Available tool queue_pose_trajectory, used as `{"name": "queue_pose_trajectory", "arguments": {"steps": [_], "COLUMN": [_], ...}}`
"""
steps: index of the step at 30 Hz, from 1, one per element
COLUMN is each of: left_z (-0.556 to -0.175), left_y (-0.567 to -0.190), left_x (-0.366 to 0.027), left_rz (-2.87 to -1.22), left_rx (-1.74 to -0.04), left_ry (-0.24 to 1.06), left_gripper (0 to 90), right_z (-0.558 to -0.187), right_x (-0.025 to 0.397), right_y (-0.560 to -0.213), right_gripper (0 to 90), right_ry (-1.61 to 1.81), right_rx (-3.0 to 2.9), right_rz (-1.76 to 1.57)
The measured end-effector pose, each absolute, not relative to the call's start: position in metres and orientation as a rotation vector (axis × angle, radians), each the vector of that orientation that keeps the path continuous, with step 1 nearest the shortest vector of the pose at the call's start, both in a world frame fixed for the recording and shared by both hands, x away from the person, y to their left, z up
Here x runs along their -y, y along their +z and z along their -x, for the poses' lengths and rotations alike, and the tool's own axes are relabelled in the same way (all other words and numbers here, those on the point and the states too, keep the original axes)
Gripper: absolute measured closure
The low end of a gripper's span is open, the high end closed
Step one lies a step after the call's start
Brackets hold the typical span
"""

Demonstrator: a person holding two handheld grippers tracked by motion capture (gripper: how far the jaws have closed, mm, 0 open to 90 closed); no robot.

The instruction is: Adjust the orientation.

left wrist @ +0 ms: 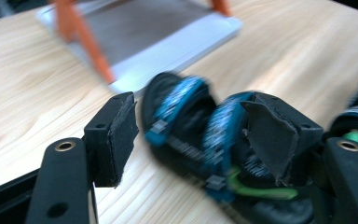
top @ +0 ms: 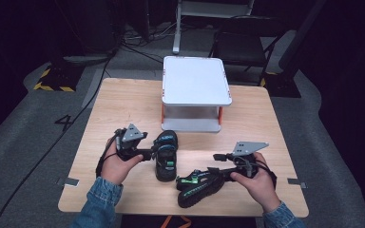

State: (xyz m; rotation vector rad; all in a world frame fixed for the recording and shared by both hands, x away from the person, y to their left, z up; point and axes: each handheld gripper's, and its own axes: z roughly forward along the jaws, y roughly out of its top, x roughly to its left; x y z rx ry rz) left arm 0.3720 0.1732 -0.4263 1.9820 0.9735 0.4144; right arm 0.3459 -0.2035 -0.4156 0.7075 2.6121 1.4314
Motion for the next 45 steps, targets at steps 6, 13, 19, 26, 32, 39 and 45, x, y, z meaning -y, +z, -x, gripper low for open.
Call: {"name": "queue_pose_trajectory", "arguments": {"steps": [6, 13, 19, 26, 32, 39, 45], "left_z": [-0.37, -0.366, -0.363, -0.361, -0.361, -0.362, -0.362], "left_y": [-0.433, -0.437, -0.441, -0.443, -0.443, -0.443, -0.443], "left_x": [-0.196, -0.206, -0.208, -0.212, -0.212, -0.211, -0.211], "left_rz": [-1.96, -1.95, -1.957, -1.936, -1.933, -1.942, -1.937], "left_rx": [-1.107, -1.153, -1.16, -1.172, -1.17, -1.167, -1.167], "left_ry": [0.438, 0.436, 0.429, 0.427, 0.426, 0.423, 0.425], "left_gripper": [32.4, 32.2, 31.6, 31.1, 31.1, 31.1, 31.1], "right_z": [-0.343, -0.346, -0.351, -0.35, -0.349, -0.35, -0.356], "right_x": [0.171, 0.154, 0.151, 0.154, 0.158, 0.172, 0.188], "right_y": [-0.425, -0.435, -0.438, -0.431, -0.425, -0.409, -0.401], "right_gripper": [40.6, 37.3, 54.4, 83.3, 88.3, 88.8, 88.9], "right_ry": [1.388, 1.287, 1.226, 1.302, 1.315, 1.372, 1.423], "right_rx": [-2.711, -2.777, -2.809, -2.814, -2.758, -2.663, -2.597], "right_rz": [-0.596, -0.555, -0.597, -0.606, -0.601, -0.615, -0.66]}}
